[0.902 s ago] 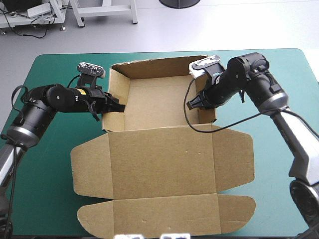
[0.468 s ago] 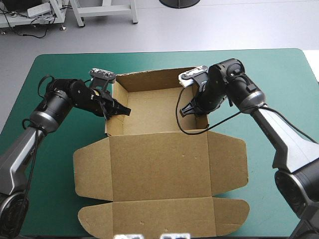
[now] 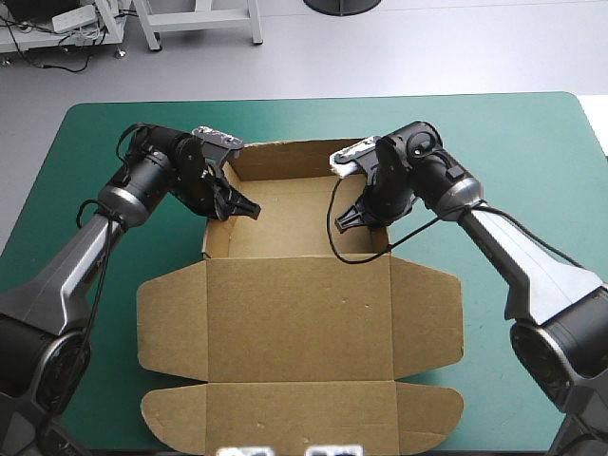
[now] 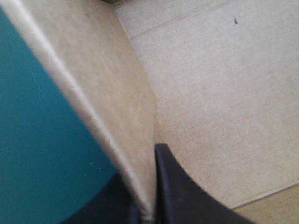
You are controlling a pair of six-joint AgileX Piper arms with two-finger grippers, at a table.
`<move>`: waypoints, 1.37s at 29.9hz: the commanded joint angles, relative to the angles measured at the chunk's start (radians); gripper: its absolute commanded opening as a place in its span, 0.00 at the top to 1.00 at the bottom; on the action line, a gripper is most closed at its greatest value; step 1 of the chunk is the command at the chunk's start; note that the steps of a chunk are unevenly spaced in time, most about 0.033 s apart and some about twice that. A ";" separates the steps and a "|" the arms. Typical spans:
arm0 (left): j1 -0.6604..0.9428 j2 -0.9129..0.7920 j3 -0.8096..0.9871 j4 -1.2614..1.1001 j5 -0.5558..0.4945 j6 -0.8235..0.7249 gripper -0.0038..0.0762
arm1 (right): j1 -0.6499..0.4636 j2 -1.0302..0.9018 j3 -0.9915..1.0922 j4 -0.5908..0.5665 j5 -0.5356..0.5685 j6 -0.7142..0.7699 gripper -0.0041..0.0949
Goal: Fold the box
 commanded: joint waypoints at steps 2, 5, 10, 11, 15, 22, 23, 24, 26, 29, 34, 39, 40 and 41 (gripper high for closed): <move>-0.031 -0.014 -0.039 -0.143 0.004 0.021 0.96 | 0.022 -0.044 -0.033 0.041 0.007 0.000 0.98; -0.031 0.011 -0.039 -0.145 0.013 0.025 0.96 | 0.022 -0.032 -0.033 0.029 0.007 0.008 0.98; -0.041 0.039 -0.039 -0.144 0.011 0.028 0.96 | 0.022 0.011 -0.033 0.023 0.007 0.021 0.98; -0.041 0.046 -0.039 -0.146 0.011 0.028 0.96 | 0.022 0.017 -0.033 0.013 0.007 0.030 0.98; -0.041 0.065 -0.039 -0.148 0.010 0.028 0.96 | 0.018 0.032 -0.033 -0.029 0.007 0.046 0.98; -0.041 0.090 -0.039 -0.163 -0.035 0.028 0.96 | -0.008 0.033 -0.033 -0.021 0.007 0.037 0.98; -0.041 0.095 -0.039 -0.163 -0.037 0.028 0.96 | -0.009 0.036 -0.033 -0.024 0.007 0.035 0.98; -0.041 0.104 -0.039 -0.163 -0.038 0.028 0.96 | -0.012 0.038 -0.033 -0.026 0.007 0.035 0.98; -0.041 0.117 -0.039 -0.173 -0.036 0.033 0.96 | -0.018 0.044 -0.033 -0.022 0.007 0.035 0.98; -0.041 0.132 -0.039 -0.199 -0.032 0.044 0.96 | -0.019 0.049 -0.033 -0.022 0.007 0.030 0.98; -0.041 0.133 -0.039 -0.217 -0.041 0.055 0.92 | -0.027 0.052 -0.033 0.019 0.007 0.000 0.98; -0.041 0.130 -0.040 -0.239 -0.035 0.066 0.76 | -0.035 0.065 -0.033 0.083 0.007 -0.006 0.89; -0.041 0.130 -0.040 -0.250 -0.035 0.070 0.71 | -0.035 0.065 -0.033 0.083 0.007 -0.010 0.83; -0.041 0.130 -0.040 -0.252 -0.037 0.070 0.67 | -0.035 0.065 -0.033 0.088 0.007 -0.014 0.79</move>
